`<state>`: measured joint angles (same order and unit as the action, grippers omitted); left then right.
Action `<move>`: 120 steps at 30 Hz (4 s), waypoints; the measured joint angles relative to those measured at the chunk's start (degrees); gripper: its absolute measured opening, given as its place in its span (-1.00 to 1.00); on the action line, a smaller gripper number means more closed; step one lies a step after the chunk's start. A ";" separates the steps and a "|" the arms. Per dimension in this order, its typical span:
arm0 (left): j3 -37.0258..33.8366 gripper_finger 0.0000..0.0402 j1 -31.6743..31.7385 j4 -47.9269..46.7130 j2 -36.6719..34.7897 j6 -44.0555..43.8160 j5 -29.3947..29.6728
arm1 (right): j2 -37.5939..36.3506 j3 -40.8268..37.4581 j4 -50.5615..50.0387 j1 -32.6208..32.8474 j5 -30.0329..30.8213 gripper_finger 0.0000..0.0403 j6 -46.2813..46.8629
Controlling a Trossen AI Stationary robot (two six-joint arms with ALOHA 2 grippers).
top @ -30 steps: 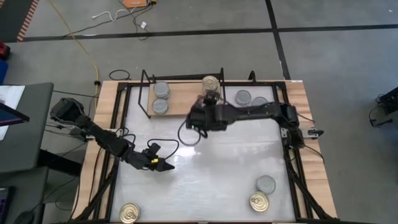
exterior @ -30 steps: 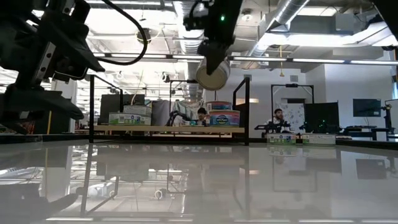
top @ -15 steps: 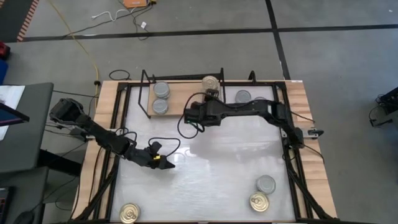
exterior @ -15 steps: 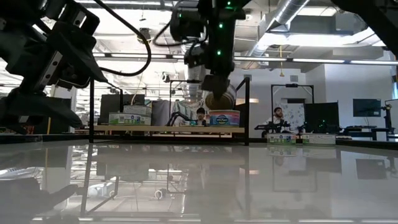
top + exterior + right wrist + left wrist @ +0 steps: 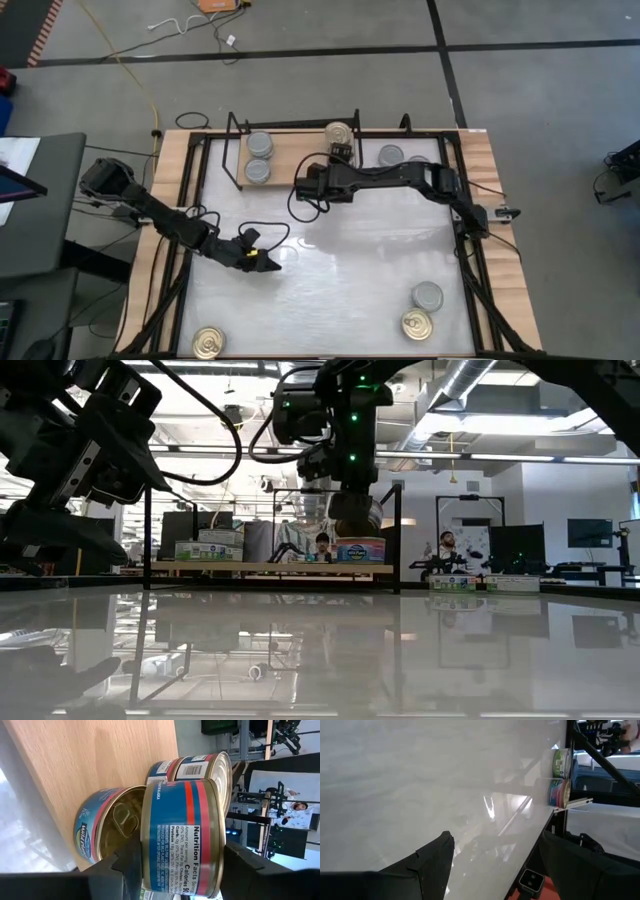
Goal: Stack canned seafood by type on shelf
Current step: Stack the blue tuna can on top of the blue tuna can on the shelf, then stack the green tuna can on top of the green tuna can on the shelf
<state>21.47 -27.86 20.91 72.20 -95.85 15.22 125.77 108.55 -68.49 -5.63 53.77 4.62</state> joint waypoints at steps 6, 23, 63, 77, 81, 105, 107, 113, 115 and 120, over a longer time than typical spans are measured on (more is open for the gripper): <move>0.00 0.41 0.00 -0.01 0.00 0.00 0.00 | 0.07 -0.11 0.03 0.08 -2.23 0.56 0.02; 0.00 0.41 -0.02 -0.01 0.00 0.13 0.02 | -0.26 -0.11 -1.30 4.60 -1.15 0.59 1.61; 11.36 0.41 -1.61 -15.32 0.00 28.51 6.21 | -41.61 -48.86 2.01 35.40 -22.68 0.34 74.80; 16.83 0.41 2.90 -24.02 0.00 28.68 8.51 | -81.89 -71.67 21.00 -11.29 -34.16 0.28 37.64; 16.83 0.41 3.46 -24.14 0.00 28.56 9.47 | -78.62 -71.67 22.34 -26.85 -43.37 0.09 27.62; 16.83 0.41 3.61 -25.17 0.00 22.75 12.41 | -49.52 -71.34 35.19 -42.93 -40.97 -0.93 12.19; 16.83 0.41 3.61 -25.48 0.00 22.73 12.28 | -48.13 -71.20 33.52 -41.82 -40.64 -0.88 13.51; 16.83 0.41 3.26 -25.62 0.00 22.64 10.00 | -48.93 -71.25 25.47 -33.16 -40.04 -0.86 19.89; 16.83 0.41 2.77 -25.76 0.00 22.43 8.79 | -50.14 -71.39 22.86 -28.30 -41.70 -0.90 23.90; 16.83 0.41 1.07 -27.98 0.00 23.11 5.61 | -52.86 -71.63 21.77 -11.70 -48.71 -0.93 39.99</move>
<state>38.30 -26.78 -7.07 72.20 -72.74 20.83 72.90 36.93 -46.72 -17.33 5.06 44.61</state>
